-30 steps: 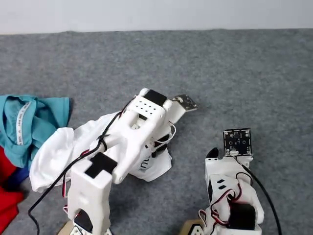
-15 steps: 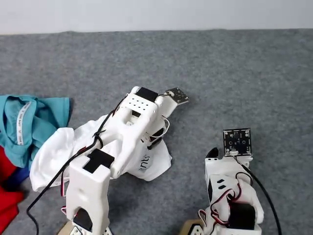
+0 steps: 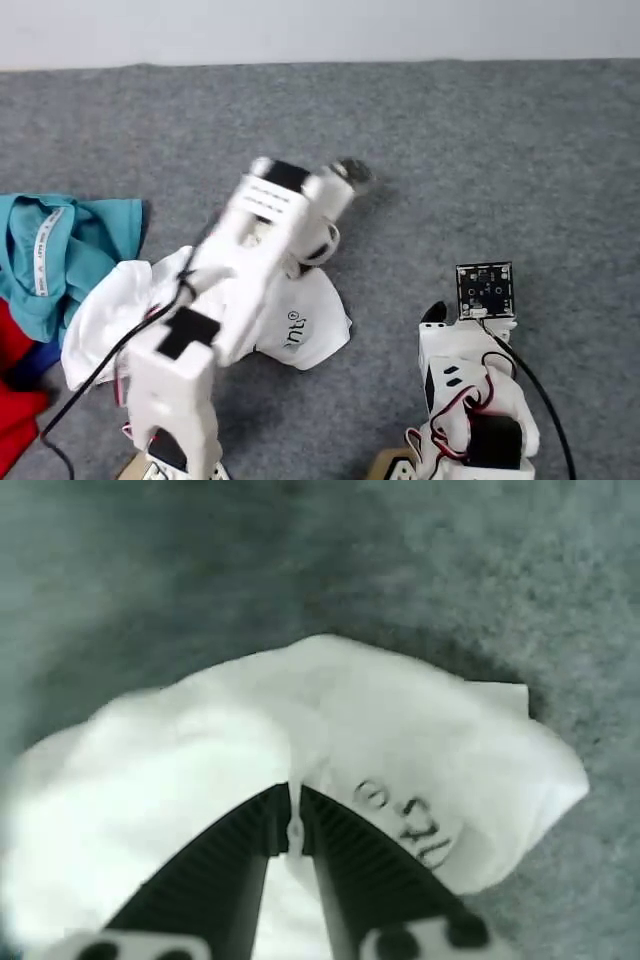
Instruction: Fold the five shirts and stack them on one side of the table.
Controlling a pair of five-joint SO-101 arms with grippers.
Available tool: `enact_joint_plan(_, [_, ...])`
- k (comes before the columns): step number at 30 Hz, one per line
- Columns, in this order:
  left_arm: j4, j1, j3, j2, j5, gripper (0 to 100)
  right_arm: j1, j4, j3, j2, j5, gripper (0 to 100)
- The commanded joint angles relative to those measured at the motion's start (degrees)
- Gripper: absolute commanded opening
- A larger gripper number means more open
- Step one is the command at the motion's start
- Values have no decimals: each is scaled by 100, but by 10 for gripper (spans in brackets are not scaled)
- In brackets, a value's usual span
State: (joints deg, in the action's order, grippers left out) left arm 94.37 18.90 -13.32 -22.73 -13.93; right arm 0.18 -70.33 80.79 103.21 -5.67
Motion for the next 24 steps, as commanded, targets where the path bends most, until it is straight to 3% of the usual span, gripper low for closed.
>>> enact_joint_plan(1, [527,-738,-699,1125,369,5,66,-171,-26,-4,-79,87])
enact_joint_plan(6, [624,-2119,-848,2629,633,5,66,101,-26,-4,-905,85])
enact_joint_plan(14, [624,-4440,-479,4079,167,5,48,435,-484,-374,-484,82])
enact_joint_plan(20, [607,-6066,145,4466,-484,5,-734,418,-2154,-2835,114,82])
enact_joint_plan(24, [598,-6347,646,4466,-607,5,-1596,145,-3534,-4822,413,82])
